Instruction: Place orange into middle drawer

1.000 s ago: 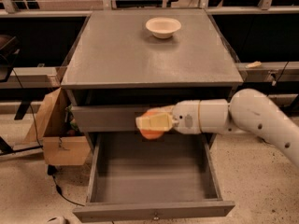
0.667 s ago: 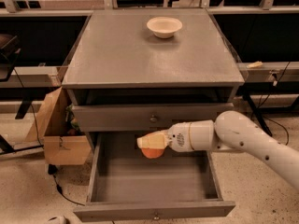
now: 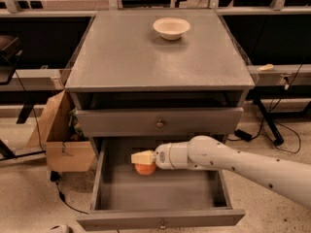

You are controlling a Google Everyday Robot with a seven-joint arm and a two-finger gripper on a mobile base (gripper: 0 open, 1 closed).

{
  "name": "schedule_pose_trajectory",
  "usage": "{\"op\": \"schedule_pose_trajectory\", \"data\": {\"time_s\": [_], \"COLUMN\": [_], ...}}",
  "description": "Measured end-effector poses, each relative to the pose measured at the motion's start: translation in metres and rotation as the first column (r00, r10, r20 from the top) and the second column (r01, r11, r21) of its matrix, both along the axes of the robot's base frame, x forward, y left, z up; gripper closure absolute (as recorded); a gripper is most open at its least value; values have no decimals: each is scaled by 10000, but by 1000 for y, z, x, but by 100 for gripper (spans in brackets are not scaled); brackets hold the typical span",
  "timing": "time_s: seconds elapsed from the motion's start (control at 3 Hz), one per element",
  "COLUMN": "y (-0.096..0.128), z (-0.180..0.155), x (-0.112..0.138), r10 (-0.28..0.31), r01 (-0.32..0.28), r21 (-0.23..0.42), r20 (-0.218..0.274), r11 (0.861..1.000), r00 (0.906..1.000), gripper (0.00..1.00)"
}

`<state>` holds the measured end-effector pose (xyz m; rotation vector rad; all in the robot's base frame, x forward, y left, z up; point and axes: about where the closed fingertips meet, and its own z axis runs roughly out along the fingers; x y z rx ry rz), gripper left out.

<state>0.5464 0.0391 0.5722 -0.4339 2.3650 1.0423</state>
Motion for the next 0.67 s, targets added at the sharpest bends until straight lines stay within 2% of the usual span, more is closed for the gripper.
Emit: {"op": "schedule_pose_trajectory", "data": {"time_s": [0.33, 0.67], "y": [13, 17], "z": [-30, -48], "x": [26, 50], "r10": [-964, -1860], "r01": [964, 1867], "r21": [-271, -265], "r20": [4, 275], "r11": [9950, 9820], "r00": [9953, 9822], "gripper": [100, 100]}}
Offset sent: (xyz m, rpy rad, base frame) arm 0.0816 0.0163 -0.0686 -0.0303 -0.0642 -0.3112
